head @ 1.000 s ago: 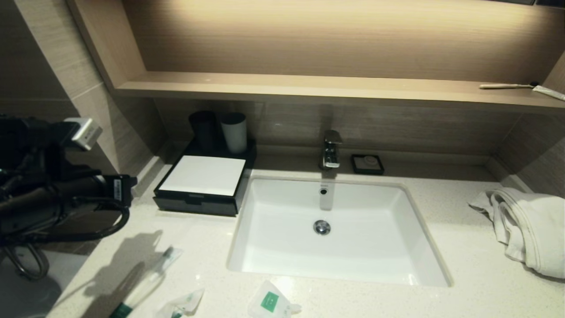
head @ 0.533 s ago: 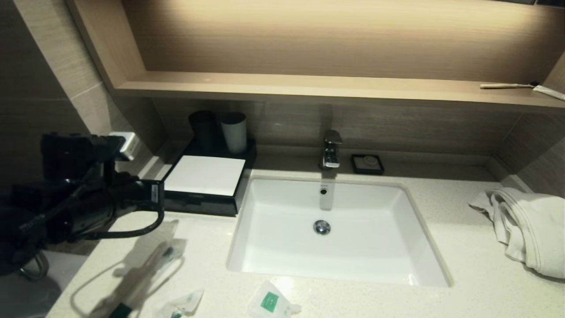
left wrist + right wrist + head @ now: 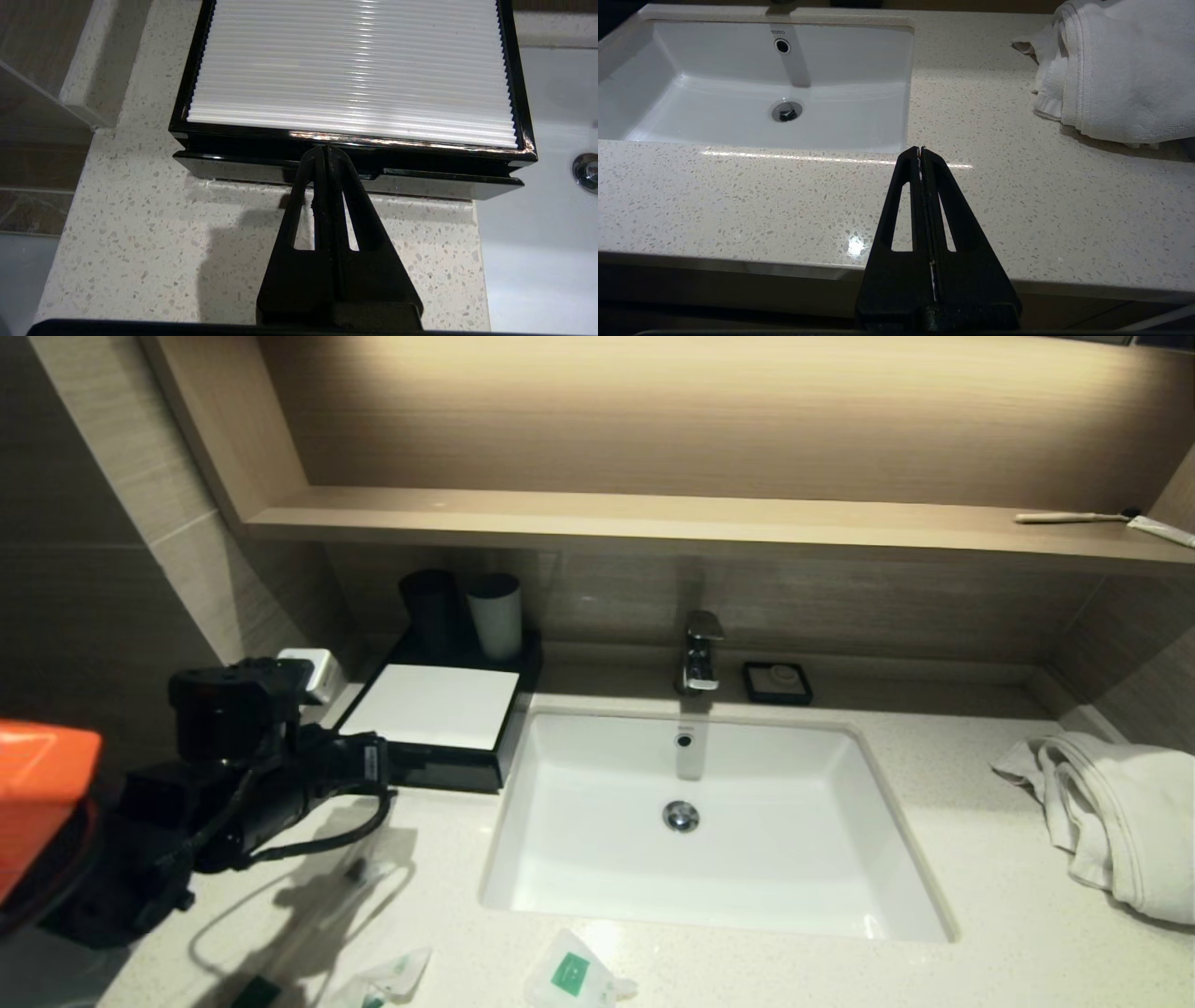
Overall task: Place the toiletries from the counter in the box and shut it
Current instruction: Open the drawer
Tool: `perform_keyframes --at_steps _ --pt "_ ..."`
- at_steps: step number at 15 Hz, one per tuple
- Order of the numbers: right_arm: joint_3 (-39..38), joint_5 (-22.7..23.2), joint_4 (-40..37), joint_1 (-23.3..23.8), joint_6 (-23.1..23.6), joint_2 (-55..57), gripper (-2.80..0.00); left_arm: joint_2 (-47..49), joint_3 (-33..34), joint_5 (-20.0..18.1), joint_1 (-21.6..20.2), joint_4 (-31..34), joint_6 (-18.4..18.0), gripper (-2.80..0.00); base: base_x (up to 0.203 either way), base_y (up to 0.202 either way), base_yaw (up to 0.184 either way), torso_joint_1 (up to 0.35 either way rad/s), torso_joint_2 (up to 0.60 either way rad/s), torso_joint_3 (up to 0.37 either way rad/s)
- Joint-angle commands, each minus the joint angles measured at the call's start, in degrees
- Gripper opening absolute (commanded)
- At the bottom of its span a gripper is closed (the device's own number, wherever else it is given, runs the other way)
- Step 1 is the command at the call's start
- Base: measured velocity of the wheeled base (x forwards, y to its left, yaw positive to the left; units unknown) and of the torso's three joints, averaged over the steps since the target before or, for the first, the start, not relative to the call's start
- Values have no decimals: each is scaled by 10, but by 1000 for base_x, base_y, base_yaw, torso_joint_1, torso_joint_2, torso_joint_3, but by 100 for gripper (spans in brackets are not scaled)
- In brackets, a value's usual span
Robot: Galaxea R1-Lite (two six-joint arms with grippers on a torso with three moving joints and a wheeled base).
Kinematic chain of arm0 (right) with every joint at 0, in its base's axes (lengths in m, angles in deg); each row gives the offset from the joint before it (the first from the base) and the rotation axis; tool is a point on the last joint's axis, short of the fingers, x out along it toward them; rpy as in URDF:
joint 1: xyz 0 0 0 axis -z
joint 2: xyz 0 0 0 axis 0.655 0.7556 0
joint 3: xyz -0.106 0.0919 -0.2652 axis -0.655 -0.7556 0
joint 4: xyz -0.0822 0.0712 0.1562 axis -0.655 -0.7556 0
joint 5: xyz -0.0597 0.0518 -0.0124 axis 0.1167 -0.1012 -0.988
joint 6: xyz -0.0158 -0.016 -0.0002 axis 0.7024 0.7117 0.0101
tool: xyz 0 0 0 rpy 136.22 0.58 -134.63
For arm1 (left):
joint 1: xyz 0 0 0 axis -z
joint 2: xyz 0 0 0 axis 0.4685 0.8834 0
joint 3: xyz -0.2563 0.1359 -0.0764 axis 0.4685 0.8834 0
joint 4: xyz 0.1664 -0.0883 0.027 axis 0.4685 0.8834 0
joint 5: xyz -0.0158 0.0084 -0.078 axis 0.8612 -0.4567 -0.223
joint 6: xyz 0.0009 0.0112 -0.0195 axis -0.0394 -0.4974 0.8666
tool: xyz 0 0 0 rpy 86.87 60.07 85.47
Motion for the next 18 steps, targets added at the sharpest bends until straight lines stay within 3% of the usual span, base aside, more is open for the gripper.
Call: perform_keyframes --at_steps 1,5,18 --pt "0 0 0 0 0 0 -280 20 6 1 8 -6 1 -280 0 0 0 0 0 0" --pt "0 0 0 0 0 0 -280 38 11 1 18 -12 38 -280 0 0 0 0 0 0" --pt "0 0 0 0 0 0 -280 78 6 17 19 -52 45 -280 0 0 0 0 0 0"
